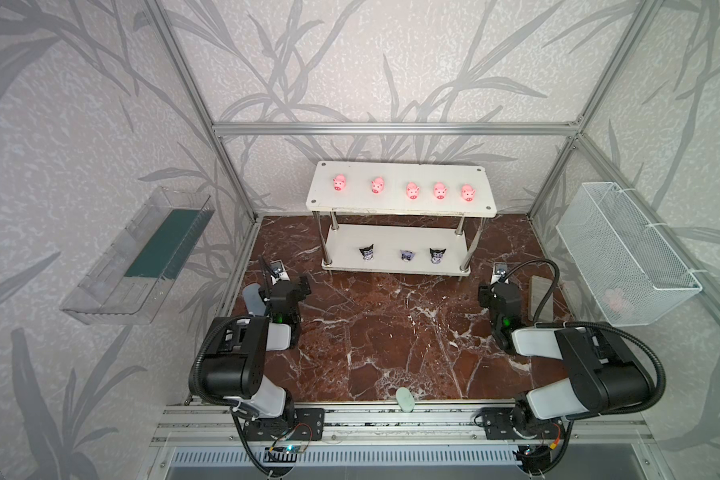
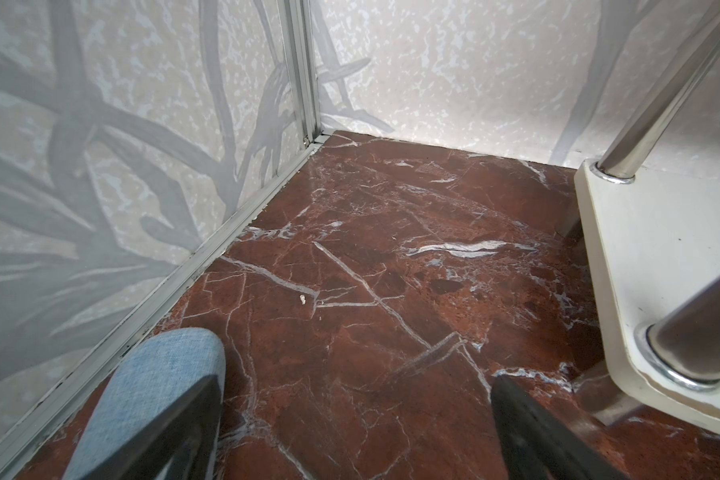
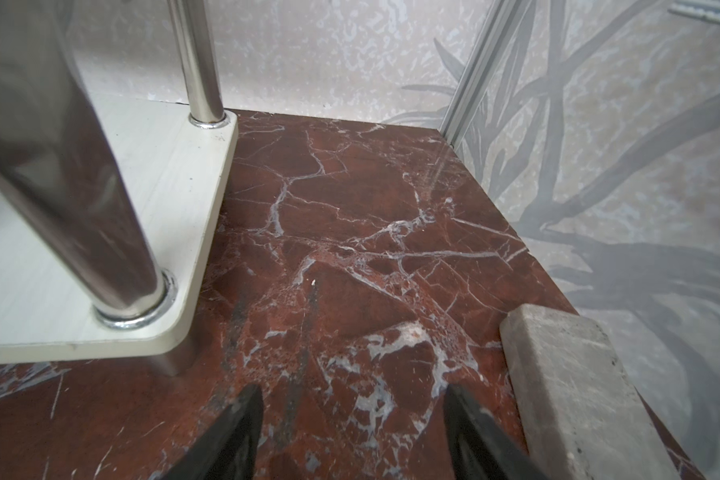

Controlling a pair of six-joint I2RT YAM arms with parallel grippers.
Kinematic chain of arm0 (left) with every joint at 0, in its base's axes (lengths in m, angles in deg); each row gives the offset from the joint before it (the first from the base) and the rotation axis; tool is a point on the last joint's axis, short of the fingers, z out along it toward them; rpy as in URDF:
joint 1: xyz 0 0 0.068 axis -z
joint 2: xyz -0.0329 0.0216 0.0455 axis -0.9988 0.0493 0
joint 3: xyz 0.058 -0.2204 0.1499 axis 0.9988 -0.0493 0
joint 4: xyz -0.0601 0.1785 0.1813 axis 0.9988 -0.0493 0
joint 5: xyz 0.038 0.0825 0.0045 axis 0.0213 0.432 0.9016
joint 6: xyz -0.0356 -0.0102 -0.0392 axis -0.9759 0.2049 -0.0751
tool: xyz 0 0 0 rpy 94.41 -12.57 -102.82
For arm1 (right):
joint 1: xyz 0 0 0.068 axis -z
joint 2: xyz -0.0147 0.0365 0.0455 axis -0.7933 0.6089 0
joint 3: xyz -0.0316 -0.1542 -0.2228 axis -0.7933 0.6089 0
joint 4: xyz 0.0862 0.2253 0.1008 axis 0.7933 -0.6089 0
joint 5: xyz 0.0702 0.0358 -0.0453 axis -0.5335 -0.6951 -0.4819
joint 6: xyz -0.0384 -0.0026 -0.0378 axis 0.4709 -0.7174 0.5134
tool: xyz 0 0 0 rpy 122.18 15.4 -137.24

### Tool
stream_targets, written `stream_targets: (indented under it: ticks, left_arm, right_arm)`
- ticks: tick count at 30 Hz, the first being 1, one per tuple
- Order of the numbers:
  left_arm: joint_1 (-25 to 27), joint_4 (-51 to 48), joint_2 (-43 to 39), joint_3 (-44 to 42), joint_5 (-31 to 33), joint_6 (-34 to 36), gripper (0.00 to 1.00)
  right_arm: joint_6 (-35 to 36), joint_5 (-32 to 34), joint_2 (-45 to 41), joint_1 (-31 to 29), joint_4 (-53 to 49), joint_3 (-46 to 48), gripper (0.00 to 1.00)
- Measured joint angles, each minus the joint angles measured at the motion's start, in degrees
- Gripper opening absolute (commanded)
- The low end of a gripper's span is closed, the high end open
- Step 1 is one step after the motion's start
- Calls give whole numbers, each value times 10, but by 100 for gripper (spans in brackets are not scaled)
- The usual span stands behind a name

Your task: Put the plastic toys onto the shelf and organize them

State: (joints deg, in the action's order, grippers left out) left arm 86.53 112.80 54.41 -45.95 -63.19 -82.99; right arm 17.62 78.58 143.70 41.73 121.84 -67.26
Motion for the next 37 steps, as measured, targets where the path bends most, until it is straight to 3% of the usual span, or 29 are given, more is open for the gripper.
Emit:
stream_targets:
  ticks: [7, 10, 37]
  left_arm:
    - [0, 8, 3, -3, 0, 2, 99]
    - [0, 8, 3, -3, 0, 2, 99]
    - [0, 12, 4, -4, 0, 2, 99]
  right_arm:
    - [19, -40, 19, 0, 21, -4, 87]
    - [21, -51, 24, 0, 26, -4, 99]
    - [43, -66, 58, -1, 123, 14, 99]
